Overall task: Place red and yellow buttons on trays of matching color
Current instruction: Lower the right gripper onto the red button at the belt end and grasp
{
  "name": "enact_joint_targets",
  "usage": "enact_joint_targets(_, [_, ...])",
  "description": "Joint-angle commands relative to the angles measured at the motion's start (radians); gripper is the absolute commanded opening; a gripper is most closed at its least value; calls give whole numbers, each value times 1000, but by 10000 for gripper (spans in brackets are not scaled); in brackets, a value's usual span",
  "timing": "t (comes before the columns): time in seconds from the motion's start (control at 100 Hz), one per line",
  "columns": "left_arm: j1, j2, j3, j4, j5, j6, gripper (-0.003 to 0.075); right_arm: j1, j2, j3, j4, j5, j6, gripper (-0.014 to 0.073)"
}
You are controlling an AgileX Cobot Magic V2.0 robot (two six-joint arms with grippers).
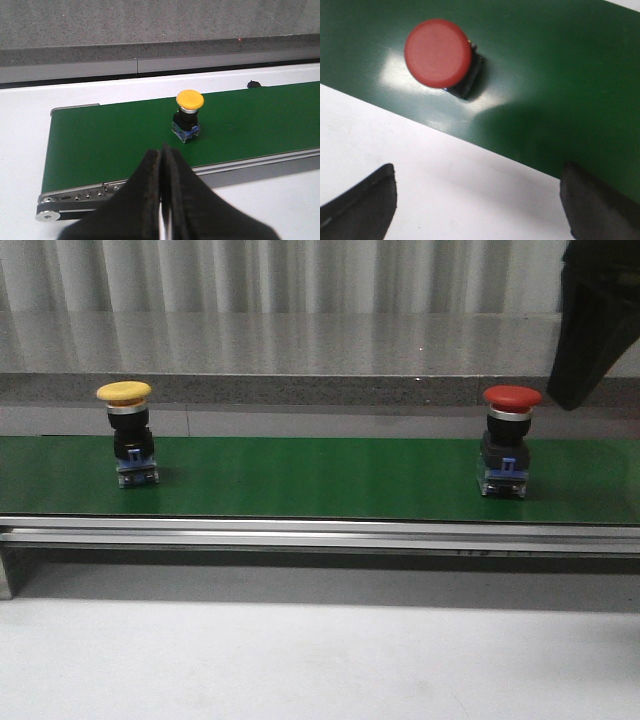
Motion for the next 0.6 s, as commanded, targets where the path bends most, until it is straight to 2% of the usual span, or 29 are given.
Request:
enact_joint_targets(0.0, [-10, 4, -26, -8, -76, -2, -20, 0, 27, -55, 29, -33, -29, 655])
enact_joint_targets(0.24, [-10, 4, -26, -8, -76, -2, -20, -2, 128, -90, 33, -120, -37, 652])
enact_joint_targets(0.32, [-10, 4, -26, -8, -76, -2, -20, -2, 149, -90, 28, -164, -37, 619])
enact_joint_targets(0.39, [-10, 4, -26, -8, -76, -2, -20, -2, 170, -90, 24, -186, -37, 534])
enact_joint_targets(0.51, [-10, 4, -26, -8, -76, -2, -20, -15, 206, -90, 22, -200, -36, 273])
enact_joint_targets(0.59, [-10, 4, -26, -8, -76, -2, -20, -23, 208, -90, 22, -219, -36, 162])
